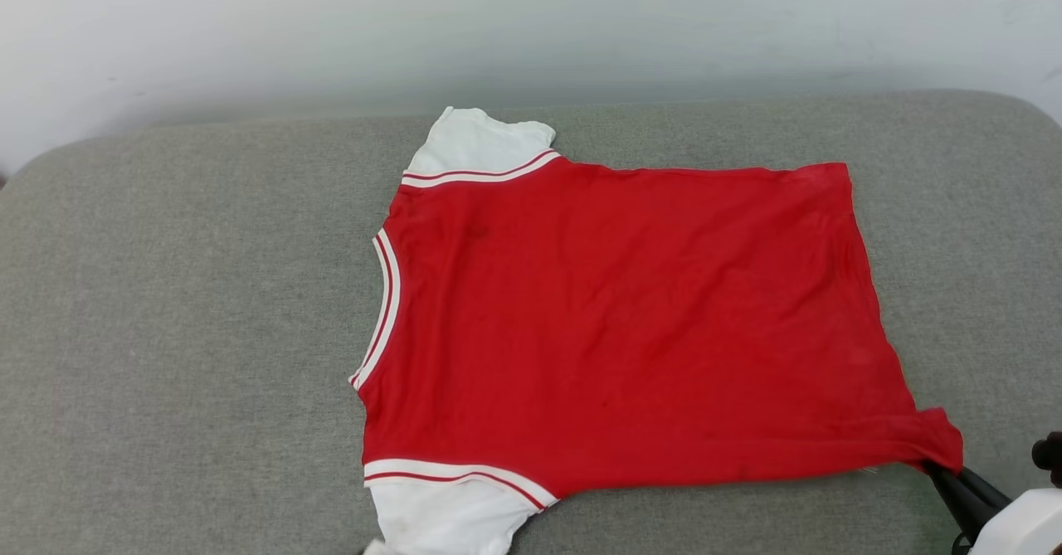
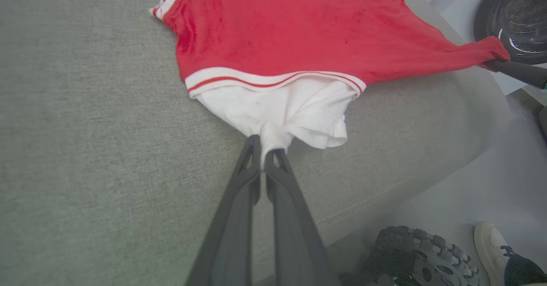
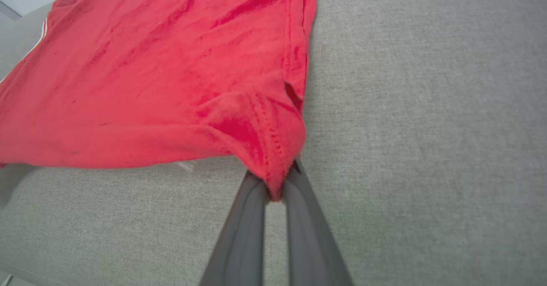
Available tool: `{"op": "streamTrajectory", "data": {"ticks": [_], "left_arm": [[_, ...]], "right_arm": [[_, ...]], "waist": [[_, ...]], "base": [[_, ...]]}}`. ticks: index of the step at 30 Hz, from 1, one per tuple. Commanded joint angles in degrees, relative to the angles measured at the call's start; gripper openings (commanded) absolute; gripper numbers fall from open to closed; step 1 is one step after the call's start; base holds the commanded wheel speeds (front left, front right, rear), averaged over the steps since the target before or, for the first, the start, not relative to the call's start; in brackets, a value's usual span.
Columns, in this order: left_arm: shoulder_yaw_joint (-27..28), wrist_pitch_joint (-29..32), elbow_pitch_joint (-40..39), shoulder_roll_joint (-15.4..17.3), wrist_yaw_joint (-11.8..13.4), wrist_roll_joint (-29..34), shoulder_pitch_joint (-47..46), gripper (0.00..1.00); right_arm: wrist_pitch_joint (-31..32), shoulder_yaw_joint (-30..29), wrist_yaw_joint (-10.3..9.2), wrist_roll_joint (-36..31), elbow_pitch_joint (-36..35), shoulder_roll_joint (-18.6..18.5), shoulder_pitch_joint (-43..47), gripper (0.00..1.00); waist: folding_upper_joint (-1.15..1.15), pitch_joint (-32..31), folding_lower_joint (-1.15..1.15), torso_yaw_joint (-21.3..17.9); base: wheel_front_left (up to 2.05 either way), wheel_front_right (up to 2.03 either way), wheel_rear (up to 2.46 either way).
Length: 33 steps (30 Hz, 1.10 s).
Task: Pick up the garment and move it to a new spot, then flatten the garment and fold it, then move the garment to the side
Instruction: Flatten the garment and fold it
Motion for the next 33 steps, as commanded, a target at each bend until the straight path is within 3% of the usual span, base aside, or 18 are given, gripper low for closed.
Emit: {"op": "streamTrajectory", "data": {"ticks": [1,15,23,33], "left_arm": [[0.57,-0.51,-0.45,-0.09,-0.18,0.27,-1.44,0.00],[5.15,-2.71,-0.95,-2.44,-0.69,1.56,-16.42,0.00],[5.39,-2.32,5.76,-4.26,-2.81,2.41,-27.13,0.00],[4.04,-3.15,17.66,-7.09,-4.58,3.81,-36.00,0.00]], "right_arm": [[0.15,-0.36,-0.04,-0.07,-0.51,0.17,0.53,0.00],[6.73,-4.49,-0.03,-3.09,-6.68,2.04,-6.69,0.00],[11.00,-4.20,-0.03,-5.80,-4.26,3.11,-14.63,0.00],[12.35,-2.67,-0.03,-9.35,-0.40,4.47,-20.63,0.00]], "waist": [[0.00,0.05,0.01,0.03],[0.00,8.28,0.01,0.26],[0.00,14.06,0.01,0.10],[0.00,16.84,0.01,-0.18]], "base": [[0.00,0.00,0.00],[0.00,0.00,0.00],[0.00,0.00,0.00],[0.00,0.00,0.00]]}}
